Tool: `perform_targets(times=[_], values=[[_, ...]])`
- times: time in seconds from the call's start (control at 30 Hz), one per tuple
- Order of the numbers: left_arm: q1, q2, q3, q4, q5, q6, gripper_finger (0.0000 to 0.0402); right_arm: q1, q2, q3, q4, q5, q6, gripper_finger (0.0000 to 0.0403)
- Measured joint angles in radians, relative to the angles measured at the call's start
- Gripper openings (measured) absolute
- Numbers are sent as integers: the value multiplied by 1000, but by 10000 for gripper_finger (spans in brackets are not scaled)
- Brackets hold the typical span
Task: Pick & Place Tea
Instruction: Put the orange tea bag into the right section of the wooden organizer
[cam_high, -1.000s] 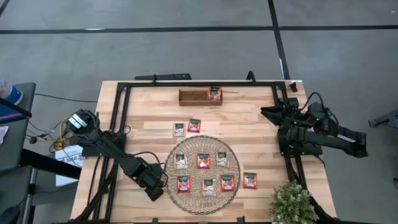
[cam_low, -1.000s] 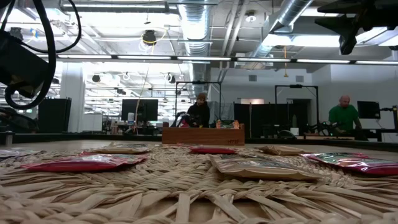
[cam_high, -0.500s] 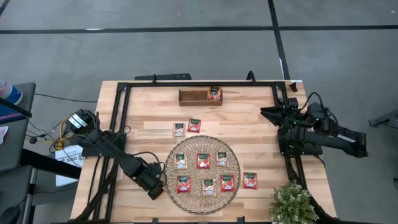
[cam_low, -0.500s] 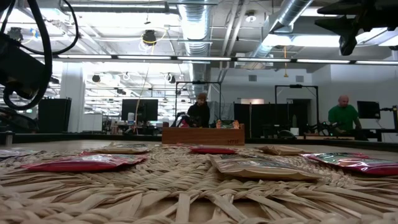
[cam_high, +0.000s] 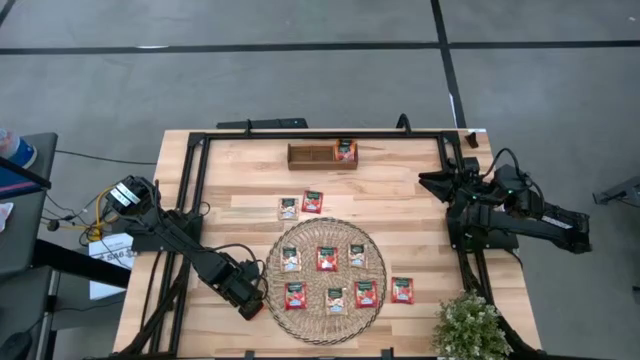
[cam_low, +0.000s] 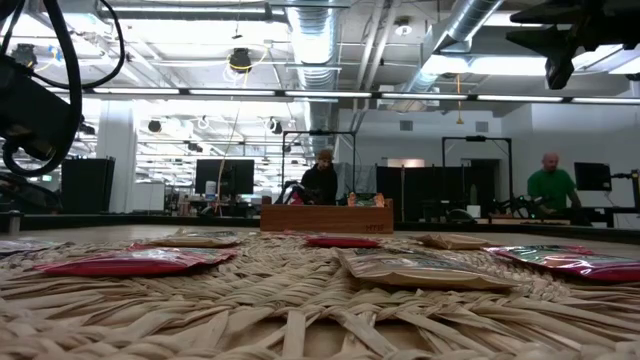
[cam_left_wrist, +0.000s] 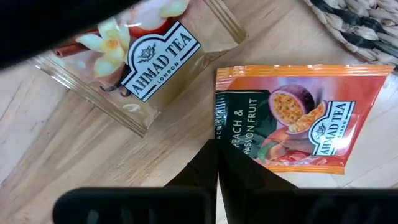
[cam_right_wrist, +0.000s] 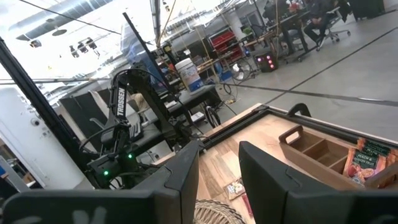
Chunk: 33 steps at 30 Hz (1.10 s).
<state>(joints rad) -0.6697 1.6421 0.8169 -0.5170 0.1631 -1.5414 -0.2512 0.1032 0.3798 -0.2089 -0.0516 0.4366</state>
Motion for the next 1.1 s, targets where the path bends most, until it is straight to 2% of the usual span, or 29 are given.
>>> perform_targets(times=[0.47,0.87,1.1], values=[[0,0,0,11,19,-23,5,0,0,0,0,0,-1,107],[0,5,26,9,20,-19,110,0,0,0,0,0,-1,107],[-1,5,53,3,-6,-20,123,0,0,0,0,0,-1,107]])
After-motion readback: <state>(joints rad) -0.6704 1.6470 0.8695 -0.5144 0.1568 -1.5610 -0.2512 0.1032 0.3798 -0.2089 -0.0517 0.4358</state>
